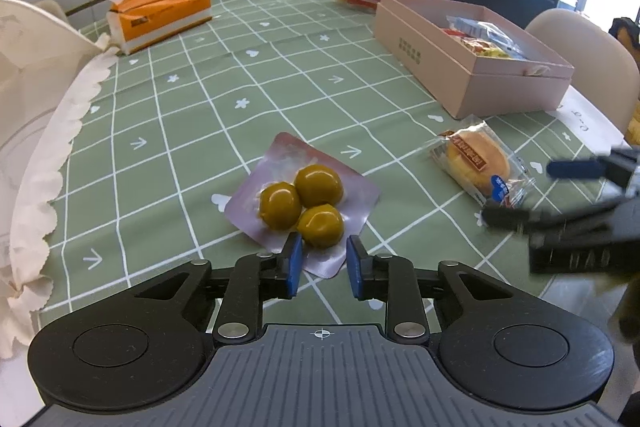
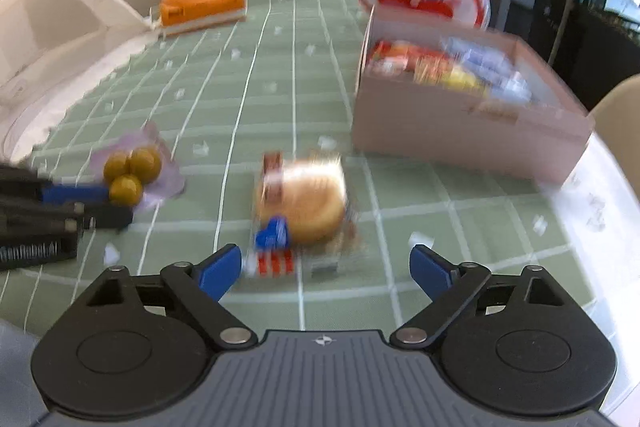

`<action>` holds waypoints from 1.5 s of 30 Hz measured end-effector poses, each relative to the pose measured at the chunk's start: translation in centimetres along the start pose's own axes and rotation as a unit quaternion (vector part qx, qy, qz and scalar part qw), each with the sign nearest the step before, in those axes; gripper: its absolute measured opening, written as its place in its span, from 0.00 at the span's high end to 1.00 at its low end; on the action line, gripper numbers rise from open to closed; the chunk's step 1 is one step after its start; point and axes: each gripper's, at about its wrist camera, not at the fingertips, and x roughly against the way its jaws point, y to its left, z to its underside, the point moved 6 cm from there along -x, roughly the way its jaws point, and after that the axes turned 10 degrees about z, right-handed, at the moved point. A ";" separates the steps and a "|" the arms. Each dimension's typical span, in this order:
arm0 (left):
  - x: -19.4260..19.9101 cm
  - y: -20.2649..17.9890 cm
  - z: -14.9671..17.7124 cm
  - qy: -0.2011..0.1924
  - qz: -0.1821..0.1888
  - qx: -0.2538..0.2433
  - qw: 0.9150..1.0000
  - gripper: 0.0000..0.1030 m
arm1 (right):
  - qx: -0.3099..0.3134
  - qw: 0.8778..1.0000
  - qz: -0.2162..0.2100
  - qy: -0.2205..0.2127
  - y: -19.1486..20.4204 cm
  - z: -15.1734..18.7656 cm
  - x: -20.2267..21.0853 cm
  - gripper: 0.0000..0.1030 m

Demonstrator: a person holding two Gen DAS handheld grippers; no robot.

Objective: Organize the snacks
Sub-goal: 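Lift the held tray and bun pack off the table with both tools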

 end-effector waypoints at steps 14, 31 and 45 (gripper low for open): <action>0.7 -0.7 0.7 0.001 0.013 0.005 1.000 0.87 | -0.008 0.998 -0.051 0.042 0.3 -2.3 -1.9 0.45; 0.7 -2.6 1.4 0.013 0.044 0.002 0.999 0.90 | 0.014 0.998 -0.045 0.044 -1.7 0.8 2.1 0.50; 2.4 -1.4 0.9 -0.019 0.073 0.062 0.995 0.87 | 0.012 0.999 -0.025 0.027 -1.2 1.5 2.1 0.47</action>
